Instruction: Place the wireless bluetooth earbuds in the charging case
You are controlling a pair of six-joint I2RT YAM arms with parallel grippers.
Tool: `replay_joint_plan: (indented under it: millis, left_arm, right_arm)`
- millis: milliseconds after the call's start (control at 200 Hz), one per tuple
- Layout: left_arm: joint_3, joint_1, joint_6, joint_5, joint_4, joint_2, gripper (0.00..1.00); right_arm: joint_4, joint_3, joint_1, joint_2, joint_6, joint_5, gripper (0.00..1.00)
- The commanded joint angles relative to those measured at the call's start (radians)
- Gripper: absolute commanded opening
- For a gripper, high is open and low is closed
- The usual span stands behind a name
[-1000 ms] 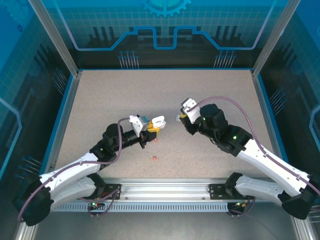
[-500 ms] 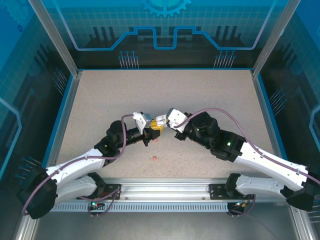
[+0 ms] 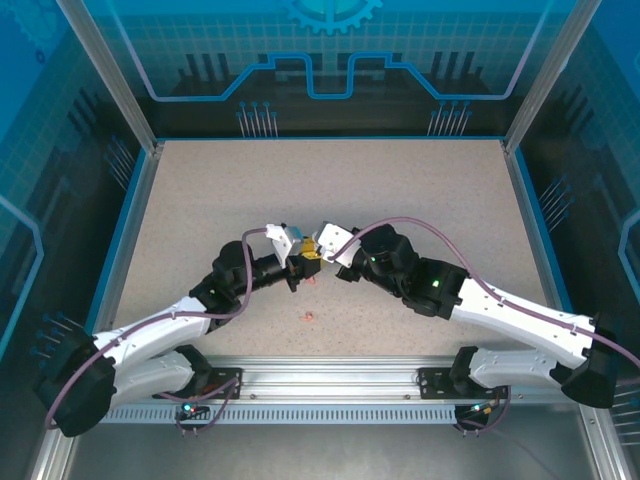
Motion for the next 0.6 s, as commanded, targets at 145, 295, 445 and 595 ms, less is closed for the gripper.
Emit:
replay_joint_plan:
  millis: [145, 295, 445, 595]
  left_arm:
    - [0.03, -0.008, -0.013, 0.024, 0.045, 0.003, 0.0]
    - [0.029, -0.009, -0.012, 0.023, 0.047, 0.003, 0.0]
    - [0.028, -0.009, -0.011, 0.022, 0.049, 0.005, 0.0]
    - [0.026, -0.008, -0.01, 0.02, 0.054, 0.007, 0.0]
  right_arm:
    - [0.007, 0.046, 0.018, 0.026, -0.015, 0.011, 0.17]
    - [-0.007, 0.05, 0.021, 0.035, -0.015, 0.003, 0.18]
    - [-0.043, 0.057, 0.026, 0.04, -0.012, -0.017, 0.18]
    - [-0.089, 0.067, 0.018, 0.036, 0.004, -0.074, 0.2]
